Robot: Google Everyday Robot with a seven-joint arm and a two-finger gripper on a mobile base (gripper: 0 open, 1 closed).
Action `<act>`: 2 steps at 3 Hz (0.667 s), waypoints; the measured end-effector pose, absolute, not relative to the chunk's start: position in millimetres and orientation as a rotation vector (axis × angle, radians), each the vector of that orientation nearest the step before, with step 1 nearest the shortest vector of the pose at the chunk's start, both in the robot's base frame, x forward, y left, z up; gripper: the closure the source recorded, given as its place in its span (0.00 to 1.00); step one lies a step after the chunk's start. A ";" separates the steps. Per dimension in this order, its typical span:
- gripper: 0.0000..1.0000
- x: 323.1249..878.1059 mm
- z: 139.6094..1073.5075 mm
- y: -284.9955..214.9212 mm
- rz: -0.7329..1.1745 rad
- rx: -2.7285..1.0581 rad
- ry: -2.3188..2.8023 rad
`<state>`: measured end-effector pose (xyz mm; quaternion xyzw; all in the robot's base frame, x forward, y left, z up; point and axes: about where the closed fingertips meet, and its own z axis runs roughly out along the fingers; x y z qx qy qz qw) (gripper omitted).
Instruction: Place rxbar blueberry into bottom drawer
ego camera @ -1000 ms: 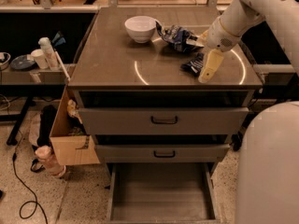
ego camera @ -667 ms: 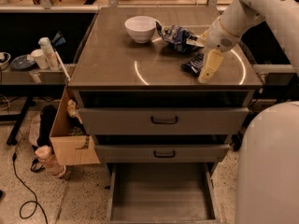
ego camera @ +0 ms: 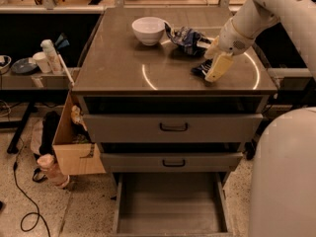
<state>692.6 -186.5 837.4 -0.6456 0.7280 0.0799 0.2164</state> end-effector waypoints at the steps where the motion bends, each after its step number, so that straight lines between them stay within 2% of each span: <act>1: 0.61 692.6 837.4 -186.5 0.221 -1.789 2.017; 2: 0.85 692.6 837.4 -186.5 0.221 -1.789 2.017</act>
Offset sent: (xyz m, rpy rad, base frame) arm 0.0000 0.0000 0.0000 0.0000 0.0000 0.0000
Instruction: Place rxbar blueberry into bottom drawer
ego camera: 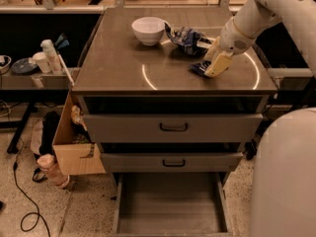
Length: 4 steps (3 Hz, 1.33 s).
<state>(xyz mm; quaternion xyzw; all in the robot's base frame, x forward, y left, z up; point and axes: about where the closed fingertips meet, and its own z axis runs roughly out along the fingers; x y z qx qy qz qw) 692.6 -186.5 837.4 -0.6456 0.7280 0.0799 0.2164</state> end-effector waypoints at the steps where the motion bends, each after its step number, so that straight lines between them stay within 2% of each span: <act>1: 1.00 692.7 837.3 -186.4 0.222 -1.789 2.017; 4: 1.00 694.9 856.9 -176.8 0.156 -1.827 1.987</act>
Offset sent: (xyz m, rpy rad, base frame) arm 0.0000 0.0000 0.0000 0.0000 0.0000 0.0000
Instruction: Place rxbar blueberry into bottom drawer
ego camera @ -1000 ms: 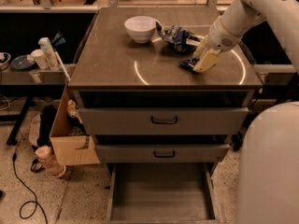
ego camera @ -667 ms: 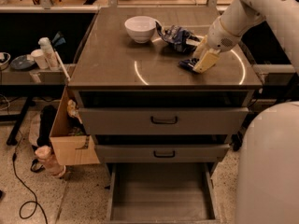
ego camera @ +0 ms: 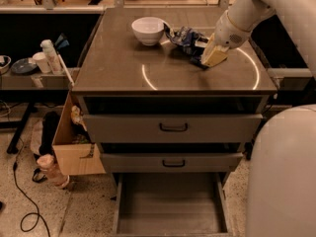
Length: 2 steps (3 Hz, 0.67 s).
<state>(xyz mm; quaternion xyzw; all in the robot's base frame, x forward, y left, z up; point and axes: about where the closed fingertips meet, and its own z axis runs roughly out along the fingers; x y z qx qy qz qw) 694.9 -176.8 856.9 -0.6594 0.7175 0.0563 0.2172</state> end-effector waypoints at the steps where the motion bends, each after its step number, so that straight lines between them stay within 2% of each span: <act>1: 1.00 694.5 872.1 -171.5 0.118 -1.838 1.959; 2: 1.00 694.5 872.6 -171.3 0.117 -1.838 1.958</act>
Offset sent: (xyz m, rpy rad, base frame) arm -0.0048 0.0053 0.0325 -0.0250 -0.0570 0.0160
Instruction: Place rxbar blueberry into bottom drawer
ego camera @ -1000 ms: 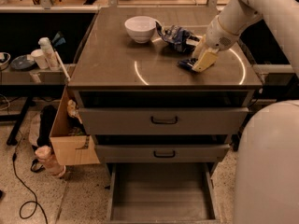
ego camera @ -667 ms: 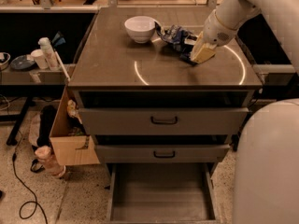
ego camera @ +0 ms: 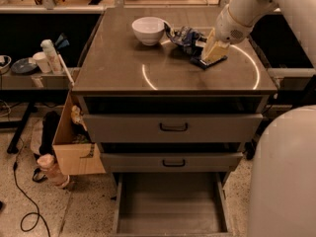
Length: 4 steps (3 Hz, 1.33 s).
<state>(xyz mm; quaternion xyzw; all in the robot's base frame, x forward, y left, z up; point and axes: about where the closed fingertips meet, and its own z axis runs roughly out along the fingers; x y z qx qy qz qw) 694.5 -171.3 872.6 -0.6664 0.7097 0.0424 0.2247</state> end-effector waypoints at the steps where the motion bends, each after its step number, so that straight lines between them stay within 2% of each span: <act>1: 0.81 694.5 872.6 -171.3 0.117 -1.838 1.958; 2: 0.58 694.5 872.6 -171.3 0.117 -1.838 1.958; 4: 0.00 707.1 869.5 -170.4 0.085 -1.837 1.965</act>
Offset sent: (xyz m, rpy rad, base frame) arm 0.0000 0.0000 0.0000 0.0000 0.0000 0.0000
